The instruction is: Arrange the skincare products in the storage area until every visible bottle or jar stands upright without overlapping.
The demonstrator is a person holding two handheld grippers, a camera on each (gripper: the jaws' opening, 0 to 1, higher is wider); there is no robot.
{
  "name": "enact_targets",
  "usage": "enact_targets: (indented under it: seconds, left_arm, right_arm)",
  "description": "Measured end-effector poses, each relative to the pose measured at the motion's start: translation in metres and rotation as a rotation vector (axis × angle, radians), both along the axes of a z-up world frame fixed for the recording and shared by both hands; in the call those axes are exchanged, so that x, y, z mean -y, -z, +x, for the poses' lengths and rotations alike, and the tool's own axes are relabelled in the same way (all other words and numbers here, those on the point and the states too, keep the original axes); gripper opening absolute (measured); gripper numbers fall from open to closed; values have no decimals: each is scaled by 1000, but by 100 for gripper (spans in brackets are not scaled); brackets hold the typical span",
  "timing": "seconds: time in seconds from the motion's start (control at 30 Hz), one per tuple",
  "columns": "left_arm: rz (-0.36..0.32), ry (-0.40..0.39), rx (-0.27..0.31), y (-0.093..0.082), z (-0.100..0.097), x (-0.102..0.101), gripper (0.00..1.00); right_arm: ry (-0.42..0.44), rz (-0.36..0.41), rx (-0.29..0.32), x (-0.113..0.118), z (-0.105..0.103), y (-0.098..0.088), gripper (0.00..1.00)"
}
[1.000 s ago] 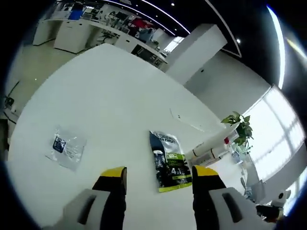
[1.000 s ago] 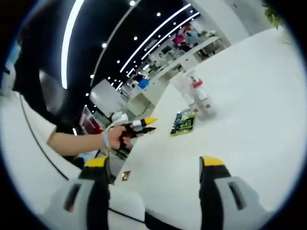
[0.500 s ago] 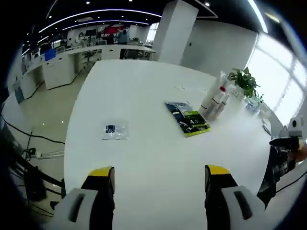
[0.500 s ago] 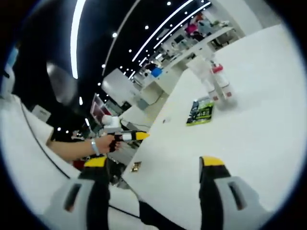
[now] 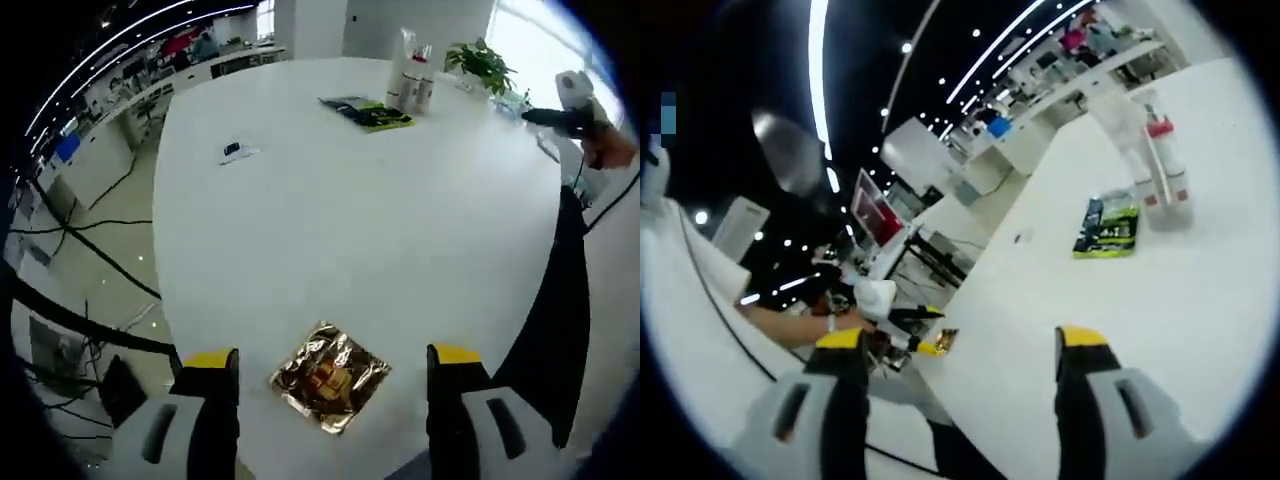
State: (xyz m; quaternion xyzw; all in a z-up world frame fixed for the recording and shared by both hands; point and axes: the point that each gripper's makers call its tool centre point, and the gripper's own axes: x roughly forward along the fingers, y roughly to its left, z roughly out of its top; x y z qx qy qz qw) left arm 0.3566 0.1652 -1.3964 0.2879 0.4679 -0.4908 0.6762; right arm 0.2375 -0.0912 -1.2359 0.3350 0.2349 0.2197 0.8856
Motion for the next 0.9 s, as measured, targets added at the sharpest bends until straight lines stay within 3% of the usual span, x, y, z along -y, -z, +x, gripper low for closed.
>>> enact_targets:
  seconds: [0.13, 0.17, 0.2, 0.3, 0.37, 0.4, 0.53, 0.57, 0.6, 0.63, 0.67, 0.77, 0.9]
  left_arm:
    - [102, 157, 25, 17, 3, -13, 68]
    - [98, 180, 40, 15, 6, -13, 69]
    - [47, 187, 32, 12, 4, -4, 68]
    - [56, 175, 34, 9, 11, -6, 63]
    - [48, 193, 35, 9, 14, -7, 52]
    - [36, 208, 33, 7, 12, -4, 41]
    - [42, 173, 38, 7, 10, -4, 35]
    - [35, 152, 34, 6, 9, -3, 29]
    - [37, 144, 30, 7, 9, -3, 7]
    - [89, 161, -20, 11, -1, -12, 1]
    - [49, 148, 35, 11, 2, -4, 1]
    - [12, 31, 7, 9, 0, -2, 0]
    - [9, 28, 4, 9, -1, 1, 0]
  right_arm:
    - [-15, -7, -9, -2, -4, 3, 74]
    - [-12, -6, -9, -1, -4, 2, 74]
    - [-10, -5, -9, -1, -5, 2, 74]
    - [2, -6, -8, 3, -7, 1, 74]
    - [4, -8, -13, 4, -9, 3, 74]
    - [4, -9, -16, 4, -10, 4, 73]
    - [12, -18, -20, 5, -14, 6, 73]
    - [19, -15, -19, 5, -15, 6, 73]
    - [25, -11, -20, 6, -15, 6, 73]
    - [27, -9, -22, 6, -15, 7, 73]
    - [29, -8, -24, 5, -15, 7, 73]
    - [29, -9, -24, 4, -16, 7, 73]
    - [21, -8, -27, 1, -15, 8, 73]
